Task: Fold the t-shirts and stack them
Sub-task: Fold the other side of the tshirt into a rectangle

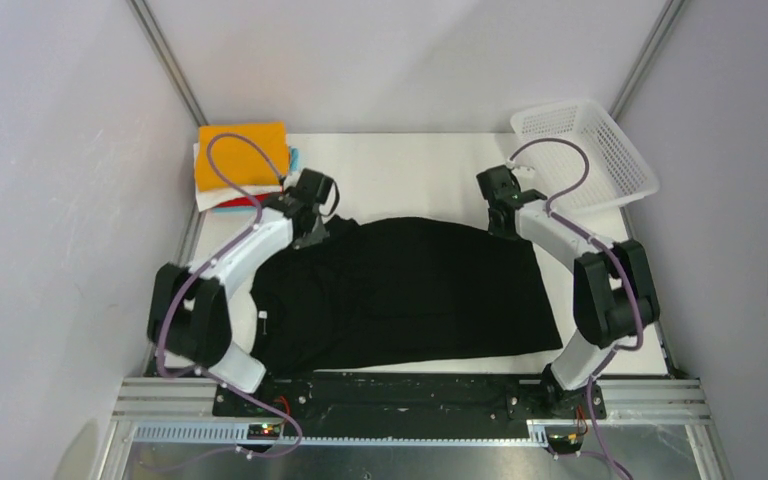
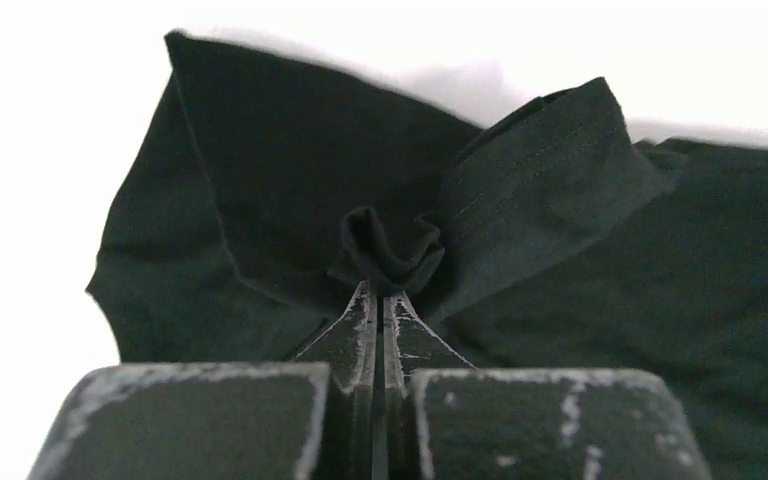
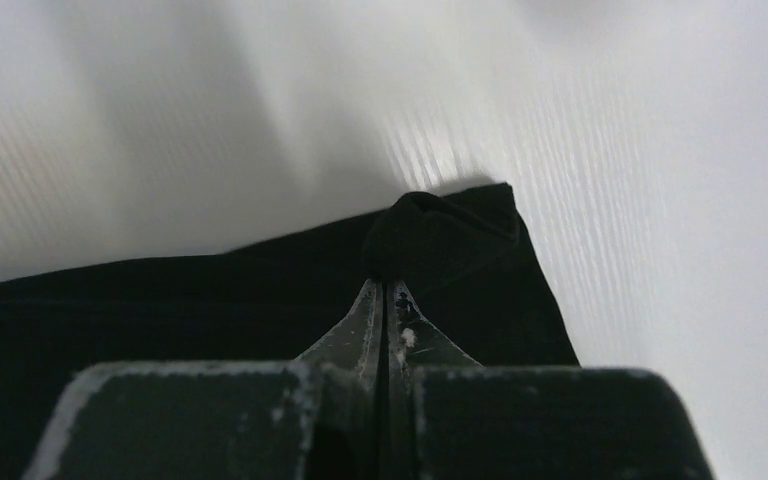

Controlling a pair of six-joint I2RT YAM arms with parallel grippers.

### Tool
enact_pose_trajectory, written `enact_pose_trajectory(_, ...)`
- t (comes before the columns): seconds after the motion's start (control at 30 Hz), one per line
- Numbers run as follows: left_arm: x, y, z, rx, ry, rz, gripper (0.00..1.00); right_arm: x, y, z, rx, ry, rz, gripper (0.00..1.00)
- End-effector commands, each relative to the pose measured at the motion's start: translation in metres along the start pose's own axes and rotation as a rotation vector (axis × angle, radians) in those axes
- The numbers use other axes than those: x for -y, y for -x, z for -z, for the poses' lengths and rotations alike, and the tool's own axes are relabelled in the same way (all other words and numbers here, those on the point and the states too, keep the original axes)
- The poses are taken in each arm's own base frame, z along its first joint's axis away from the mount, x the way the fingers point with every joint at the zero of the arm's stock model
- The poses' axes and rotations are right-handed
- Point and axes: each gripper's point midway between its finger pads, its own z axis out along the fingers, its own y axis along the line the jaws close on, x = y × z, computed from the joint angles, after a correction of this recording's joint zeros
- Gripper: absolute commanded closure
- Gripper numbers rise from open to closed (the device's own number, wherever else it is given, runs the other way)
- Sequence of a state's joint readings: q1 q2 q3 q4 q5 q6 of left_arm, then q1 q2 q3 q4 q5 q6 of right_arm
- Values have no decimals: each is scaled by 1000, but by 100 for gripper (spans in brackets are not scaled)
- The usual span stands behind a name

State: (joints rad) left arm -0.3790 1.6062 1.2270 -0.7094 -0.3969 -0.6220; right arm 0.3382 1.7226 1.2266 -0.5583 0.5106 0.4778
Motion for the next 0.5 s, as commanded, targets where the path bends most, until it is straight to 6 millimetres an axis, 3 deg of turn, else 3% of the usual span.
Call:
enact_pose_trajectory(0.0,-19,-20,29,69,1,36,100,20,5,33,85,-6,-45,100)
enact_pose_trajectory(0.07,-26,-29,45,98,-35,49,100,28,-2,39,88,-5,-38,100)
enact_pose_trajectory(0.27,-36,-60,69,122,-119,35,100,47,-19,52,89,11,-5,100)
enact_pose_trajectory(0.47,-62,-74,94,147,-114,39,100,58,-28,53,73,36,0,100)
